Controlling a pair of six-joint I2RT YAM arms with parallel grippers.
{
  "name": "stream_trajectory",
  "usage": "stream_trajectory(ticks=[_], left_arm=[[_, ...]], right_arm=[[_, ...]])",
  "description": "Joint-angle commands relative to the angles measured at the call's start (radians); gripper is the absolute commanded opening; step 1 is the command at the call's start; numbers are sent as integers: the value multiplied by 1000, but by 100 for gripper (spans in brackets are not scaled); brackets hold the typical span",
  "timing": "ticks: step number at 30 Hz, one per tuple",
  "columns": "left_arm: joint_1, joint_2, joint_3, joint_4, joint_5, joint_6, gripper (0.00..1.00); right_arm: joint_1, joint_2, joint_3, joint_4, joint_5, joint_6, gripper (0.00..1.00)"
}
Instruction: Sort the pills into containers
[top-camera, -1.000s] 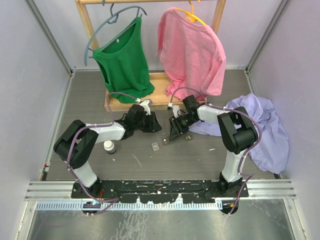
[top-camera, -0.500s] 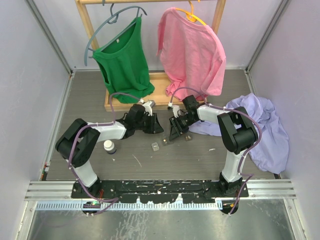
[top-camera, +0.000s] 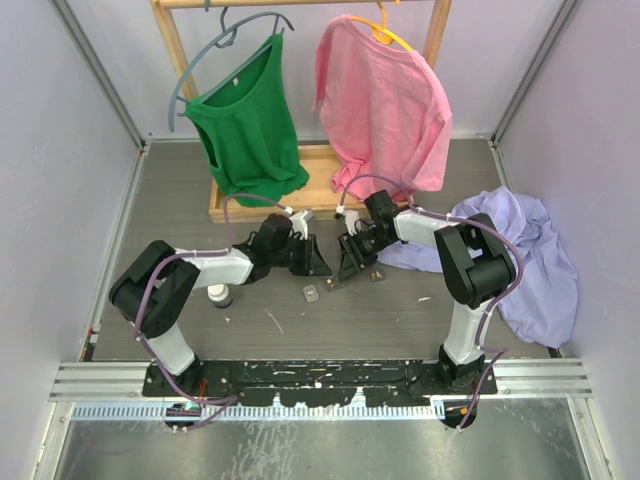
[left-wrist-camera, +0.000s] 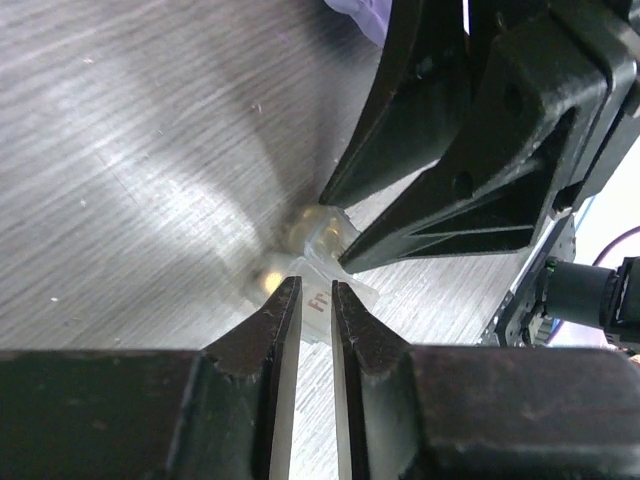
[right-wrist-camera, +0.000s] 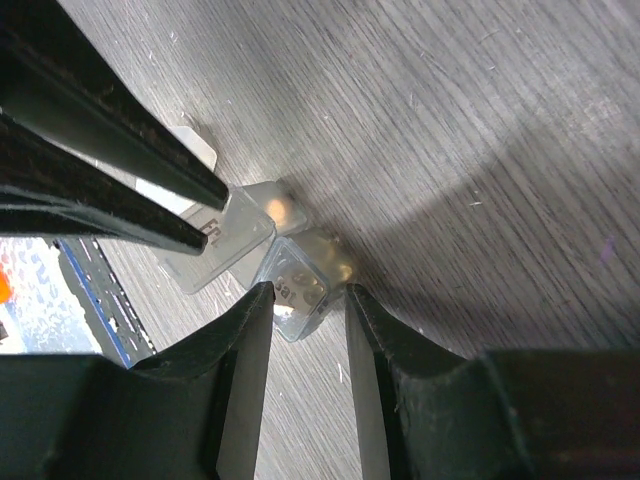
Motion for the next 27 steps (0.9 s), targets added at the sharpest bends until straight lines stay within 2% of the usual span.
stream_trajectory(ticks=[1,4,8,17,27], left_arm=[[-29,-45,-12,29,12,-22,18],[-50,-39,-7,12,-6,-19,17],[-59,-22,1,-27,-38,-17,10],[-59,-14,60,-217,-135,15,4],[-60,-103,66,-159,-74,-6,4]], right_arm=[[9,7,32,17,38,-1,40],[10,7,32,16,38,-4,40],[11,6,33,15,46,-6,40],[13,7,33,15,48,-6,40],[15,7,34,13,48,-7,40]])
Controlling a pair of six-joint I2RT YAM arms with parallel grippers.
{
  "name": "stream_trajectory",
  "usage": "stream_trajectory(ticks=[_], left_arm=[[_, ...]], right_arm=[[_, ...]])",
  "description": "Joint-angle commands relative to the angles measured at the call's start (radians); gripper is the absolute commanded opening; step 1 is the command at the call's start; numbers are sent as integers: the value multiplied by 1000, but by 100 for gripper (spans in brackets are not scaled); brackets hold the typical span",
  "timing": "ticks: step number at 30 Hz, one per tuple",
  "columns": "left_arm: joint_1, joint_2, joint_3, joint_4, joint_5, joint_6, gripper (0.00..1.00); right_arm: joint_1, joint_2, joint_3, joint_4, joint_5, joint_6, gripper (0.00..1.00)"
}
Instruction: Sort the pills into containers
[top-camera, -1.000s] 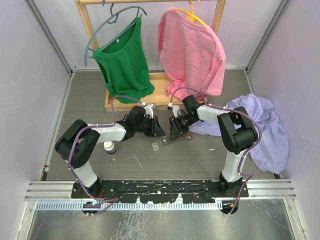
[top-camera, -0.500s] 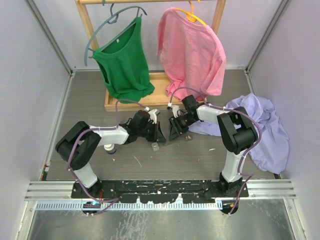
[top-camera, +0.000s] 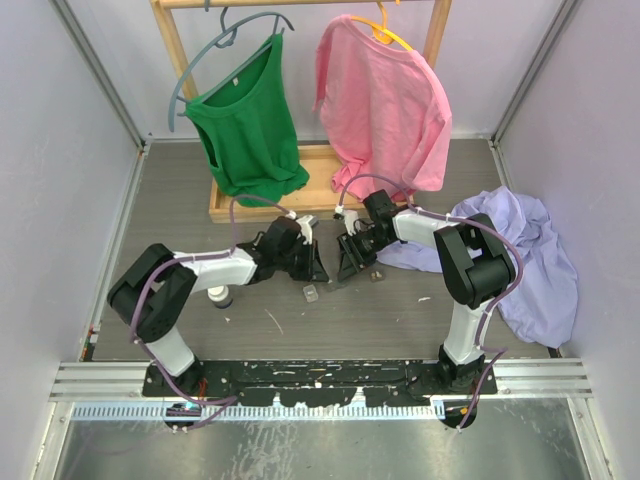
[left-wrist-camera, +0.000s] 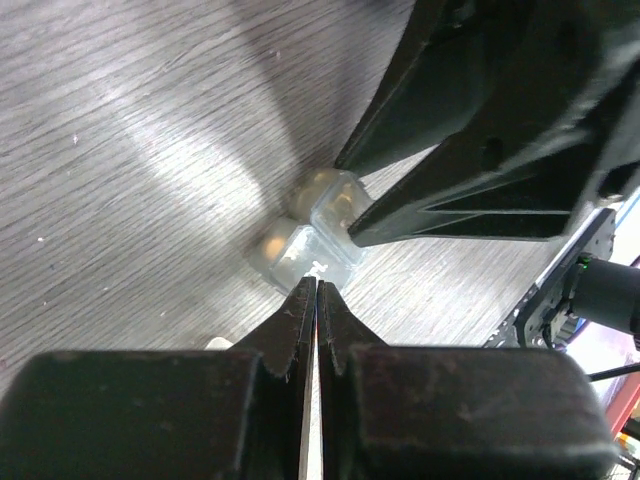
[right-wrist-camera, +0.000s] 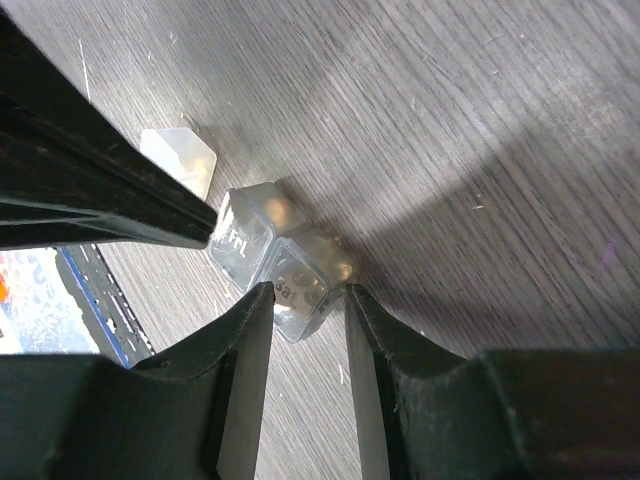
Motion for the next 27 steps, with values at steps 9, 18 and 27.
stream_trajectory(ticks=[9,18,27], left_arm=[[-8,-168,40,11,18,-8,0],[-15,40,16,0,32,-65,0],[-15,77,9,-56,-34,-40,0]], right_arm=[[7,10,29,17,39,-7,40],[8,10,29,17,43,-8,40],[9,10,31,14,41,-9,40]])
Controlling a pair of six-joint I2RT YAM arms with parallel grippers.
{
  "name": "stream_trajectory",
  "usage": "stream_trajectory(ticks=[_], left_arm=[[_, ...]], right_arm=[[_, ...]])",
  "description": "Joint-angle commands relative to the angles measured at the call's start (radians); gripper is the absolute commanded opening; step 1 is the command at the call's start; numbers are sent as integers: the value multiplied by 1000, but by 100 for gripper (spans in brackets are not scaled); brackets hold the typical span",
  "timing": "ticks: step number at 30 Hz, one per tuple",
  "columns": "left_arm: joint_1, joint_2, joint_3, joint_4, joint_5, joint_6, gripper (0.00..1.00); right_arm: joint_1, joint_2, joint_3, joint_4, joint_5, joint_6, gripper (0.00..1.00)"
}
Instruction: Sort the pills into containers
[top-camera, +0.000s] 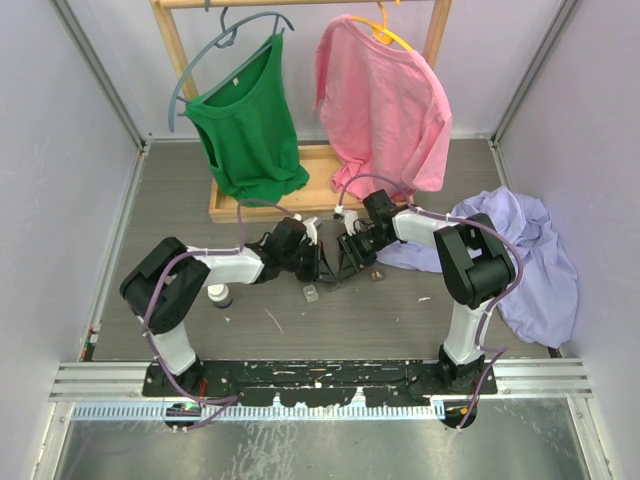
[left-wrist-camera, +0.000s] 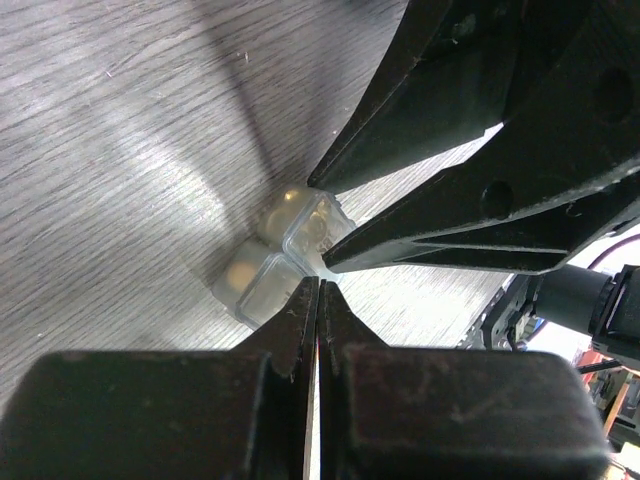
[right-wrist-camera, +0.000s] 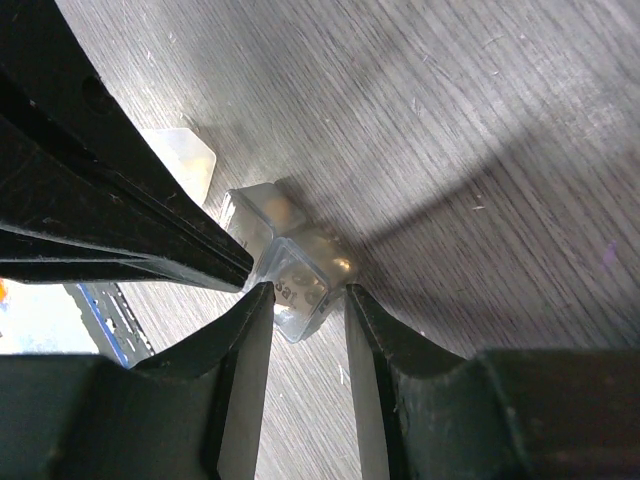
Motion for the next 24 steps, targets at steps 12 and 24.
stream_trajectory(ticks=[12,24], left_arm=[[-3,-393,-2,-183,-91,125,31],[46,-1084,-155,-286,-310,188,98]], right_arm=[[-25,-162,49,-52,-59,-149,65],[-181,-714,-46,-47,14,-486,92]])
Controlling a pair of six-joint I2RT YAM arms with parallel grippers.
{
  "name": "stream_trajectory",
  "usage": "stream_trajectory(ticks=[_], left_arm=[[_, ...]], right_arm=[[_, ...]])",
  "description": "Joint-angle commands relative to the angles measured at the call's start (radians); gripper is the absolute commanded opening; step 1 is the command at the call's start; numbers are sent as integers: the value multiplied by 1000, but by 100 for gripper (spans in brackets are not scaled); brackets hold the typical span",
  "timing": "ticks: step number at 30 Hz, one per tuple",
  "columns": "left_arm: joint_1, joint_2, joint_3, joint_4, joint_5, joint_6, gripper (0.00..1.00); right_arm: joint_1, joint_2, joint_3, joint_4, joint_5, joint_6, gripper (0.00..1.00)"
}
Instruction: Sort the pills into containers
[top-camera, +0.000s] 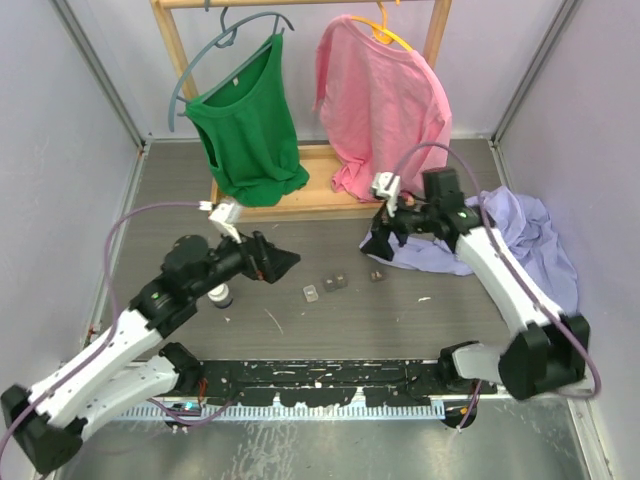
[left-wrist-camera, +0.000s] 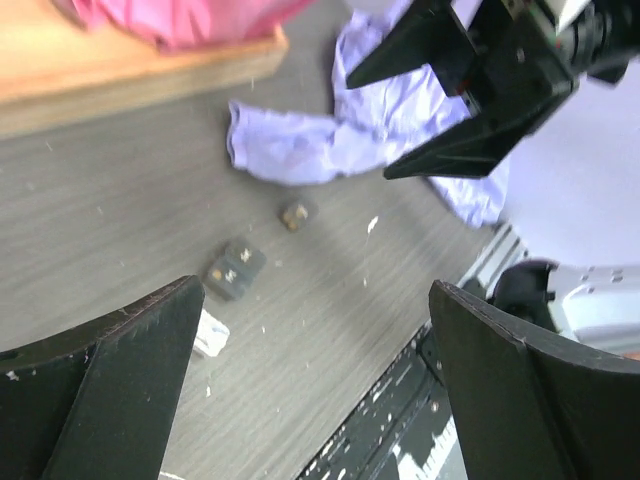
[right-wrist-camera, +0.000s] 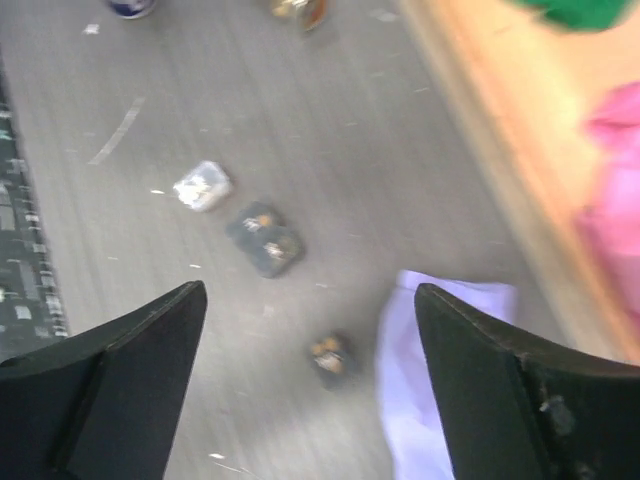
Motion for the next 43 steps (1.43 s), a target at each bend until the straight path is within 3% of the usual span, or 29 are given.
stream_trajectory(ticks=[1,9,14,18,23,43], left_arm=[[18,-183,49,-96,-105,56,98],[18,-232,404,-436,-176,119,98],[18,-161,631,-568,-186,118,98],[18,-112,752,-631,-162,131,98],[18,-89,804,-651,-137,139,98],[19,-94,804,-678,-204,211,98]], right_arm=[[-79,-239,-55,99,100,-82,98],[-211,-273,356,50,276,347,100],[-210,-258,620,-80,184,426,100],[-211,-255,716,-89,188,564,100],[-212,-253,781,-96,327,702,100],[-212,-269,657,-25,309,641,100]])
